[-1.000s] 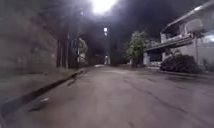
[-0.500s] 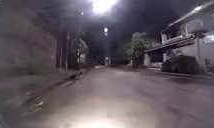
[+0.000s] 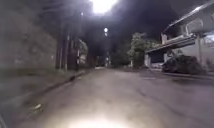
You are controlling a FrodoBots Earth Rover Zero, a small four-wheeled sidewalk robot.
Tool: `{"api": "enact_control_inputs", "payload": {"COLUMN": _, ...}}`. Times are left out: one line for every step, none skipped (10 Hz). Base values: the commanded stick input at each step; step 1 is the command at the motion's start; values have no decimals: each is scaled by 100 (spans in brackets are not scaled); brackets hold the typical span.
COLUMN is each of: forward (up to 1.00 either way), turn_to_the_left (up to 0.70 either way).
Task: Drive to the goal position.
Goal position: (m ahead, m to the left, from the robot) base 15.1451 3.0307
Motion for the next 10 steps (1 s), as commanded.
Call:
{"api": "enact_control_inputs", "payload": {"forward": 30, "turn_to_the_left": 0}}
{"api": "enact_control_inputs", "payload": {"forward": 30, "turn_to_the_left": 0}}
{"api": "enact_control_inputs", "payload": {"forward": 30, "turn_to_the_left": 0}}
{"api": "enact_control_inputs", "payload": {"forward": 30, "turn_to_the_left": 30}}
{"api": "enact_control_inputs", "payload": {"forward": 30, "turn_to_the_left": 60}}
{"api": "enact_control_inputs", "payload": {"forward": 30, "turn_to_the_left": 60}}
{"api": "enact_control_inputs", "payload": {"forward": 30, "turn_to_the_left": 60}}
{"api": "enact_control_inputs", "payload": {"forward": 30, "turn_to_the_left": 60}}
{"api": "enact_control_inputs", "payload": {"forward": 30, "turn_to_the_left": 60}}
{"api": "enact_control_inputs", "payload": {"forward": 30, "turn_to_the_left": 14}}
